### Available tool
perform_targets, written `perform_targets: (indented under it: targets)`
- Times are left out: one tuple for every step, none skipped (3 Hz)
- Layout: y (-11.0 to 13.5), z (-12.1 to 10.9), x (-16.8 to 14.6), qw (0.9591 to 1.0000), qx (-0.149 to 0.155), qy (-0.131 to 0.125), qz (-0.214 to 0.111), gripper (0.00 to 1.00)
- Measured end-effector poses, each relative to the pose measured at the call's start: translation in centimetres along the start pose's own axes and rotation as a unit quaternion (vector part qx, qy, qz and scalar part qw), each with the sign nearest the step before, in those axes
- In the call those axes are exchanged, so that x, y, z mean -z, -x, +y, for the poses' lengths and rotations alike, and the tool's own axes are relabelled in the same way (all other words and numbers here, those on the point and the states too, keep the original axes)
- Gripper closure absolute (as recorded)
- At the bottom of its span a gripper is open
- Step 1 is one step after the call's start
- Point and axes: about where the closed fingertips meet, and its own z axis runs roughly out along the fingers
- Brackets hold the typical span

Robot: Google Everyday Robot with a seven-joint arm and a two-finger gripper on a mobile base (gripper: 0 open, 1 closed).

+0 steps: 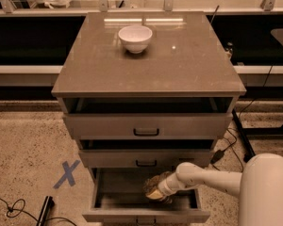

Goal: Place water bottle into bottom drawer

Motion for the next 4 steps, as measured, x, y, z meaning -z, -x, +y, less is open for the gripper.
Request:
perform_targets:
  targets:
    - [-0.8,-0.5,-1.2,0.9997,0.004,-0.003,0.022,0.51]
    - [-1.3,-0.8,-2.2,0.9996,0.003,0.002,0.029,0.28]
    - [-1.3,-0.7,-2.3,0.9996,0.003,0.003,0.028,0.04]
    - [-1.3,-0.6,-2.4,0.9996,0.003,0.004,0.028,0.0]
